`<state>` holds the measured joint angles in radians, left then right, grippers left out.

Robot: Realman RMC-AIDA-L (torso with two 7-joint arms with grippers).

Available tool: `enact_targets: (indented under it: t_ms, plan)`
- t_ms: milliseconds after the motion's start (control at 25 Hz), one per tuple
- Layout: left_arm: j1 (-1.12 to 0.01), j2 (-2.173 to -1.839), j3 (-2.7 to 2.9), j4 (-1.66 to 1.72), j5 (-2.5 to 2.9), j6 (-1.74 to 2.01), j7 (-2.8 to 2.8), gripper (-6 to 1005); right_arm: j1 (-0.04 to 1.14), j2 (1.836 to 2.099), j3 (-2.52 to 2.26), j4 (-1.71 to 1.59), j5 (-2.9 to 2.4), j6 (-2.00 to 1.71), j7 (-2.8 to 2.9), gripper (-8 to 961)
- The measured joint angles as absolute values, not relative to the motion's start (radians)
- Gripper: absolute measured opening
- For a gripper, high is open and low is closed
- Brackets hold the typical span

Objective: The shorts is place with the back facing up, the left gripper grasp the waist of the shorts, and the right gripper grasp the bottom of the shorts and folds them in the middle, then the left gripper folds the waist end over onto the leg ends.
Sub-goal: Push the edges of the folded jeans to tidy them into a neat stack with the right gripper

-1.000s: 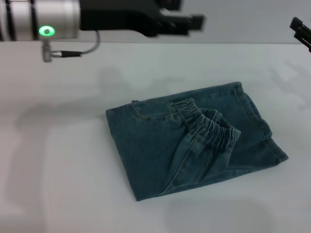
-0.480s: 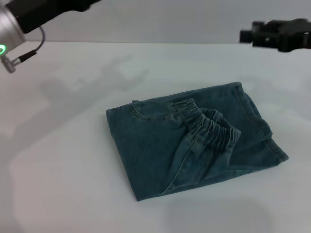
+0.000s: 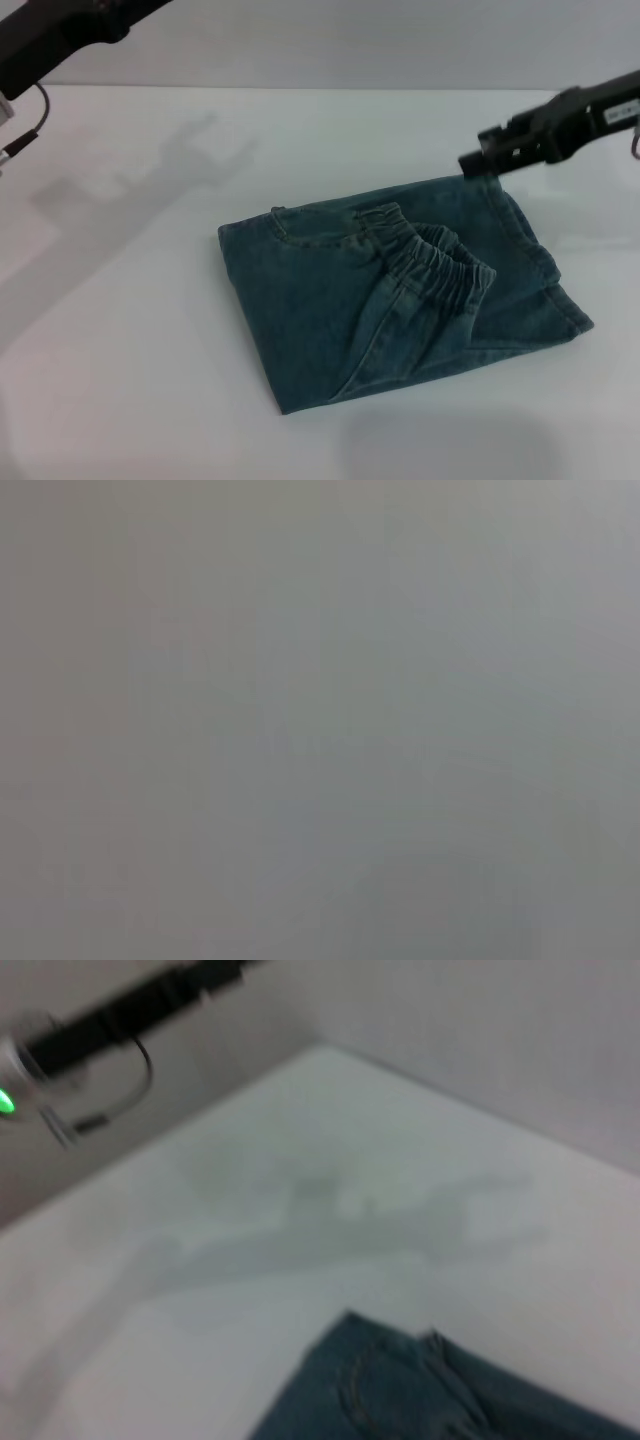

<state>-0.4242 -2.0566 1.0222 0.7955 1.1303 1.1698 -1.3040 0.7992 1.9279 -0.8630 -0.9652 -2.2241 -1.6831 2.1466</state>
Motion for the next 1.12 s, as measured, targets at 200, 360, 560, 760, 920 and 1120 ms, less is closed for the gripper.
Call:
enact_targets:
  t_ms: [200,360,560,760,920,1120]
  plan:
    - [-0.416,-2.060,1.014,0.778,1.117,1.170,-1.289,820,0.820,1.983,-0.885,-0.959,-2.348,-1.656,2.154,615]
    - [-0.417,-2.060,1.014,0.765,1.106,1.169,-1.282,816,0.809,2.033,-0.910,-0.963,-2.385,-1.612,2.146,615]
    - [-0.421,-2.059,1.014,0.764,1.104,1.168,-1.279,812,0.790,2.061,-0.960,-0.957,-2.388,-1.551,2.140,615]
    - [-0.423,-2.059,1.014,0.762,1.103,1.154,-1.274,807,0.776,2.066,-0.976,-0.940,-2.389,-1.497,2.139,616]
    - [-0.426,-2.057,1.014,0.754,1.103,1.149,-1.273,803,0.762,2.067,-0.976,-0.932,-2.386,-1.455,2.139,616]
    - [-0.429,-2.057,1.014,0.752,1.105,1.143,-1.272,798,0.759,2.070,-0.976,-0.903,-2.360,-1.427,2.128,616]
